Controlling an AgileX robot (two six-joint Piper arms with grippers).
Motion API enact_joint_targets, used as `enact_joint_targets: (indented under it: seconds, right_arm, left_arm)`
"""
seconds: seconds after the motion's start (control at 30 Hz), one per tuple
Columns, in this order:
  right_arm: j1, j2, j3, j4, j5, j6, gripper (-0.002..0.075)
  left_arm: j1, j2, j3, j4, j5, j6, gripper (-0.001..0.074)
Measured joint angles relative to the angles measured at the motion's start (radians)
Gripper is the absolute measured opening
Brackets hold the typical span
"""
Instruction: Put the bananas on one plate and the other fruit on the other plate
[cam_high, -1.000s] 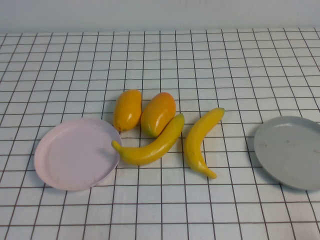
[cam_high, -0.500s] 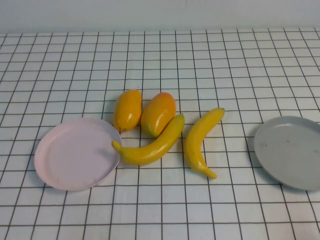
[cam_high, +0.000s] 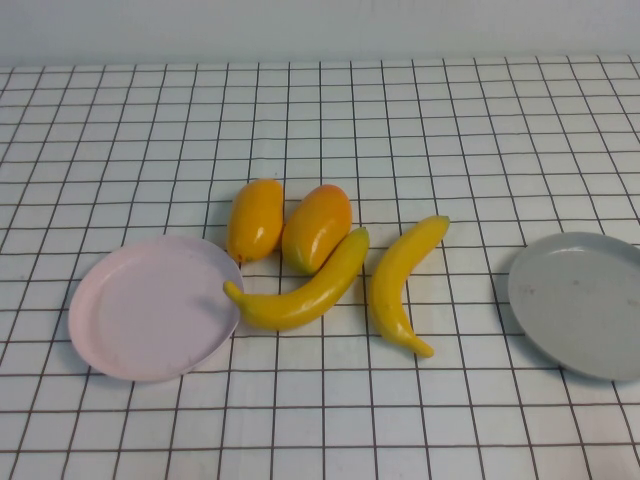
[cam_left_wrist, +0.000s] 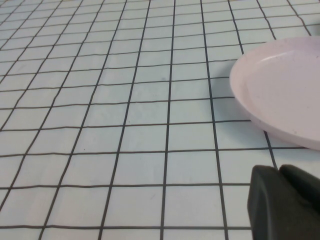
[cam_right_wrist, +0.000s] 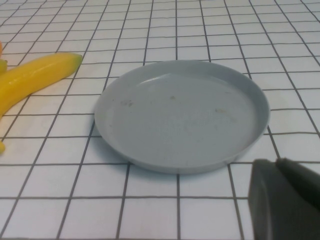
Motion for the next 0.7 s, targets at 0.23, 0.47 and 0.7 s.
enact_joint_targets:
  seconds: [0.23, 0.47, 0.7]
  right_arm:
    - [0.000, 0.000, 0.000, 0.000, 0.000, 0.000, -0.0016]
    - [0.000, 0.000, 0.000, 0.000, 0.000, 0.000, -0.0016]
    - [0.000, 0.000, 0.000, 0.000, 0.000, 0.000, -0.0016]
  left_arm:
    - [0.000, 0.000, 0.000, 0.000, 0.000, 0.000, -0.0005]
    - [0.000, 0.000, 0.002, -0.416, -0.212, -0.353, -0.0005]
    - [0.000, 0.000, 0.002, -0.627, -0.414, -0.443, -0.0005]
